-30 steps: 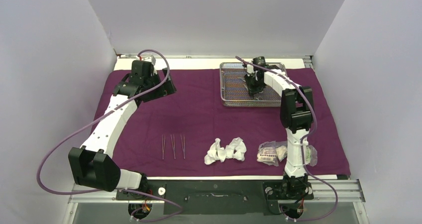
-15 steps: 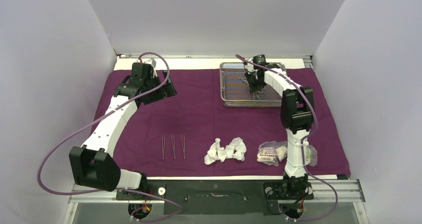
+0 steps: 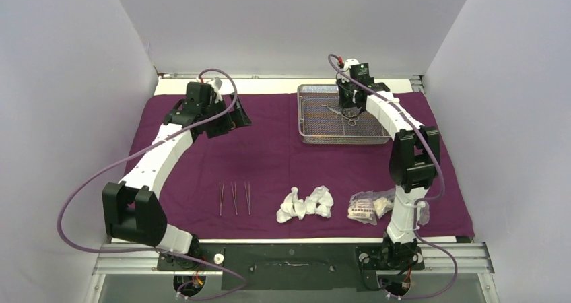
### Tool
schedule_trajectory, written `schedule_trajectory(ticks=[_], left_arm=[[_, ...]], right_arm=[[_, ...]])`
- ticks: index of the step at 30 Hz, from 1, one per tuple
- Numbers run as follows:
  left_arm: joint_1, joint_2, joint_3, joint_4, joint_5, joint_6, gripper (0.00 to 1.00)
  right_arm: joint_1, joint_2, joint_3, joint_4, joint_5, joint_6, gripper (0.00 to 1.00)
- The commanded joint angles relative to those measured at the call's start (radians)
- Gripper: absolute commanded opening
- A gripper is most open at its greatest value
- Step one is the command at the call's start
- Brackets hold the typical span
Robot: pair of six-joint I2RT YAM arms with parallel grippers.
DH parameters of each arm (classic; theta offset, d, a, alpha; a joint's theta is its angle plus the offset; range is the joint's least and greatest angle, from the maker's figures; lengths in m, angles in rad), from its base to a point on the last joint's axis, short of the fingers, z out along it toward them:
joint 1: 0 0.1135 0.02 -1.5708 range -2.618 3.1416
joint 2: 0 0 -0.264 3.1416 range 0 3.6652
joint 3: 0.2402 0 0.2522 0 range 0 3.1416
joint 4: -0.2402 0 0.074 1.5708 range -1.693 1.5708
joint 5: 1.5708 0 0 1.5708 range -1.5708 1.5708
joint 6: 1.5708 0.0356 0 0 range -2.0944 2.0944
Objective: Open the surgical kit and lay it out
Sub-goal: Pick up the medical item from the container, then place the medical item in the surgical kit.
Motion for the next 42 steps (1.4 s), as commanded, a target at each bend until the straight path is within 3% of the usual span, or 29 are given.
schedule_trajectory(ticks=[1,8,14,23,34,42], left_arm=[[-0.039,0.062,0.053,0.152,0.135,-0.052,1.0],[-0.086,0.126,0.079,0.195,0.13,-0.099,0.91],[-0.07,0.075,0.057,0.068,-0.104,-0.098,0.9],[0.02,-0.089,-0.062,-0.139,-0.411,-0.155,0.9],[0.097,-0.296,-0.19,-0.188,-0.435,-0.12,0.91],[0.106,-0.329,-0.214,-0.193,-0.407,-0.103,0.91]], right_arm=[[0.007,-0.091,-0.008,0.075,-0.01,0.156,0.05],[0.081,-0.175,-0.044,0.091,-0.019,0.396,0.05],[0.23,-0.198,-0.064,0.07,0.103,0.611,0.05],[0.499,-0.074,0.016,-0.022,0.367,0.744,0.05],[0.584,0.114,0.096,-0.032,0.484,0.793,0.05],[0.578,0.217,0.132,-0.017,0.451,0.794,0.05]])
